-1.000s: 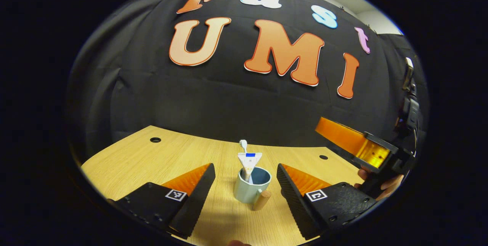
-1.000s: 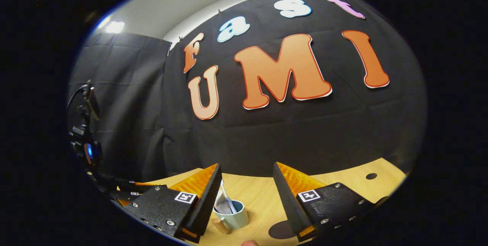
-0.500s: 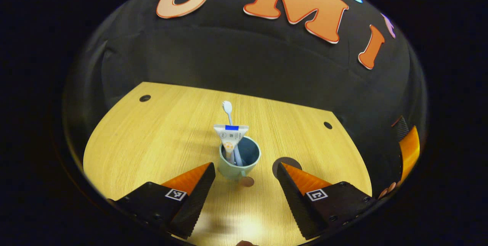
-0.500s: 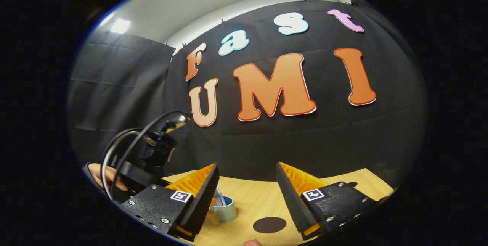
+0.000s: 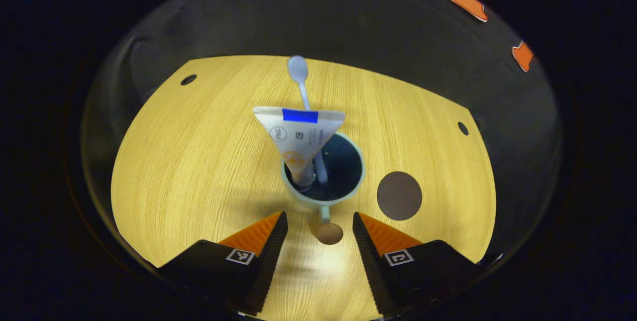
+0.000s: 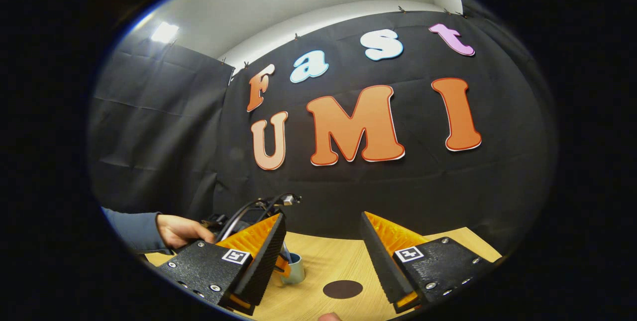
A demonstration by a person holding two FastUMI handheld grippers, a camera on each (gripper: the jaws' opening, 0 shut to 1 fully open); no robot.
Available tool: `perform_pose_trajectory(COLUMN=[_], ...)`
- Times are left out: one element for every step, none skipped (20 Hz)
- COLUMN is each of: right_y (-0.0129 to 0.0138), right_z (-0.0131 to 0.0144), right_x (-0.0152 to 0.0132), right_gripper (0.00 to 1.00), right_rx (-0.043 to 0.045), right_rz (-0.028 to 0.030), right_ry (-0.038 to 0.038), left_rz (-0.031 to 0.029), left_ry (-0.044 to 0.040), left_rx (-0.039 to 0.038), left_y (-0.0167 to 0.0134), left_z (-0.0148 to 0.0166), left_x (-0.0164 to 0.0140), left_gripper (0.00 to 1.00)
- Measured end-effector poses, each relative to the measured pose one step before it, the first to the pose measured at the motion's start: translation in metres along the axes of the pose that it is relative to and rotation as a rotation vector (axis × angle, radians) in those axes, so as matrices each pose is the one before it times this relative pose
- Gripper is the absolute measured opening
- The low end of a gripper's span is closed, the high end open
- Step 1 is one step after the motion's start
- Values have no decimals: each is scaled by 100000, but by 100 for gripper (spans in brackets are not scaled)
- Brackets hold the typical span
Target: Put the toothbrush and toothpaste on the desktop into the cup, then pick up the cup and place it on the coaster on the desktop.
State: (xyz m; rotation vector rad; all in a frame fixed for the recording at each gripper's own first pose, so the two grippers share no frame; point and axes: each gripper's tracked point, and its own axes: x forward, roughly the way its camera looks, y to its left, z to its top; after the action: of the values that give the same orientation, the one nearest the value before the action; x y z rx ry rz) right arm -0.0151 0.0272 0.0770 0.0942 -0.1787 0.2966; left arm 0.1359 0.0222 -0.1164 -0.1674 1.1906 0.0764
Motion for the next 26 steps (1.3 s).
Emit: perform_pose_trajectory(right_y=[5,203,159,18,181,-6,-101,128,-11,225,-80,-30,-63,-33,-82,-229,-77,-264,-256,-321,-317,-157,-198,-125,-248,47], right_z=[508,316,342,161,97,10,171,124,-120,-70,-127,-25,-390,-311,-192,-93,-166,-109,-48,-55,-43,-40,-75,-19,-5,47], right_x=[-275,-353,-136,-138,-426,-170,-264,-86,-31,-106,-61,-138,-5,-34,-56,-6,3,137,39,42,-54,-115,-14,85,44,-15], right_gripper=[90,91,91,91,91,91,91,91,91,86,91,91,91,91,91,91,91,91,90,90,91,91,91,91,91,91], right_rx=[253,182,-265,-539,-930,-1118,-799,-229,210,410,321,392,442,495,438,673,765,826,874,678,696,670,587,360,394,590], right_rz=[231,338,580,94,685,-260,100,-62,411,551,-161,-103,-420,86,-402,-388,-191,-889,-415,-871,-610,-595,-429,-330,-366,125], right_ry=[-1301,-1650,-1379,-934,-758,-424,-685,-267,-74,-35,92,348,599,279,344,252,154,362,362,311,186,227,90,337,149,26], left_rz=[672,1177,837,-168,-761,1042,211,276,39,252,354,408,385,-167,-208,226,967,935,167,-553,-385,-780,-709,-84,-21,-530], left_ry=[1592,20,310,-418,370,1135,221,109,-851,84,-742,180,-575,-313,-96,167,172,-575,-629,-667,-689,45,-805,-1355,-1845,-2010], left_rx=[-1569,-1248,-442,-802,-707,-524,519,496,1158,1073,1254,1769,2319,2209,2923,2247,1488,1732,1058,-2,1145,438,390,220,808,760], left_y=[-53,22,25,-183,-293,-42,-186,-158,-141,-54,-76,-68,-39,-49,-141,-44,-29,-1,-126,-281,-271,-356,750,1217,-1468,797], left_z=[119,456,510,574,449,344,712,770,1042,1050,1328,1251,1404,1515,1556,1579,1514,1840,1835,1937,2086,2016,713,71,-357,1070], left_x=[559,325,407,414,410,405,328,289,395,443,209,540,317,425,505,486,383,554,598,698,626,708,-529,-2603,-4410,-2941], left_gripper=[69,58,55,47,46,35,31,31,31,31,31,28,28,25,25,25,25,27,22,19,19,19,19,19,19,19])
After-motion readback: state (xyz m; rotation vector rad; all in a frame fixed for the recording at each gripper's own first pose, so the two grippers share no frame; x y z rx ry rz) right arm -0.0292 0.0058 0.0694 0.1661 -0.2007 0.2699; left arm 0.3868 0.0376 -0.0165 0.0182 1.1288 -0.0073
